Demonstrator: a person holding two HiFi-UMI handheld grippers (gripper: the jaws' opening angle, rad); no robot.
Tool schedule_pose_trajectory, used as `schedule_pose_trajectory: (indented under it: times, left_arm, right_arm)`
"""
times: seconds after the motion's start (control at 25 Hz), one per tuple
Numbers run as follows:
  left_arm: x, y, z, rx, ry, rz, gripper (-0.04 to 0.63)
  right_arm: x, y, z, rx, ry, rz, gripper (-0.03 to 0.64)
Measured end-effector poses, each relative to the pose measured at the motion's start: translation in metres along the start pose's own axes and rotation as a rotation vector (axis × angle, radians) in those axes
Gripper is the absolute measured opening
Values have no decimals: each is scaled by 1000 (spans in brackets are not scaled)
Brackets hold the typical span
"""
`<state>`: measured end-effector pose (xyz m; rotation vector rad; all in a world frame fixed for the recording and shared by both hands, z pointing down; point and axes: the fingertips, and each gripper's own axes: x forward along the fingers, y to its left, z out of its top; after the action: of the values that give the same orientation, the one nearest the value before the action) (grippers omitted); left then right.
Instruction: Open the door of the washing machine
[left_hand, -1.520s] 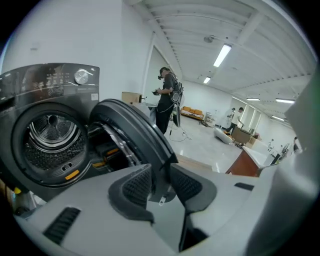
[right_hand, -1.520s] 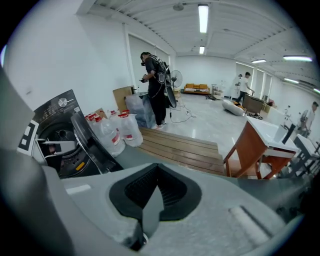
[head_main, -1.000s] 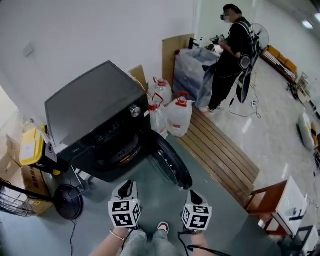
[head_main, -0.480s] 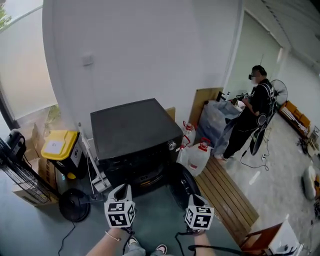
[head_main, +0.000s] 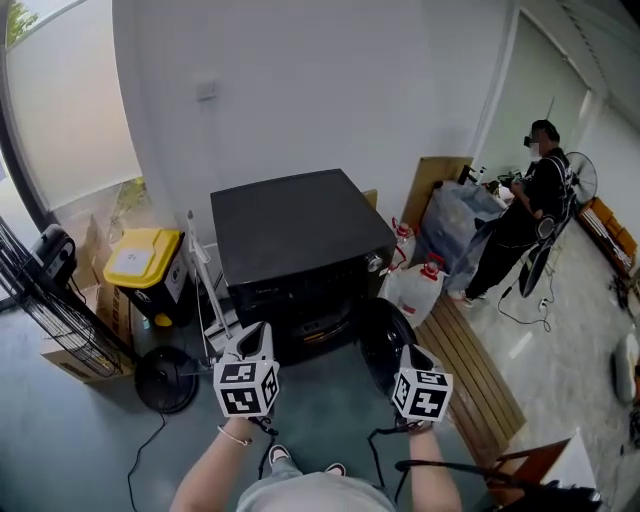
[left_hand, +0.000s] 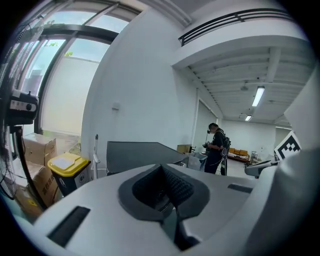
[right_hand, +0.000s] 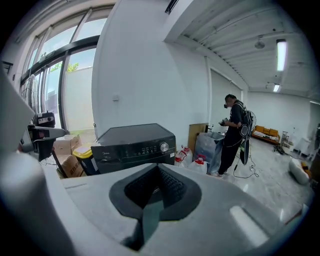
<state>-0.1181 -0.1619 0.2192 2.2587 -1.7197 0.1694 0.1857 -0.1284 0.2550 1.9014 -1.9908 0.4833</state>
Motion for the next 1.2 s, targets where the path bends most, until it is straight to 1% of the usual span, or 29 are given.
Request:
schedule_pose_trajectory:
  times: [0.12, 0.36, 0.64, 1.2]
  left_arm:
    - [1, 7, 3, -11, -7, 7, 5]
    - [4, 14, 6, -1, -9, 14, 6]
    - [6, 13, 3, 8, -2, 10, 5]
    - [8, 16, 0, -11, 10, 15, 5]
  right_arm:
    - [2, 3, 6, -6, -7, 0, 5]
    - [2, 7, 16, -22, -21, -5, 5]
    - [-2, 9, 17, -4, -34, 6, 5]
    - [2, 9, 21, 13, -36, 16, 5]
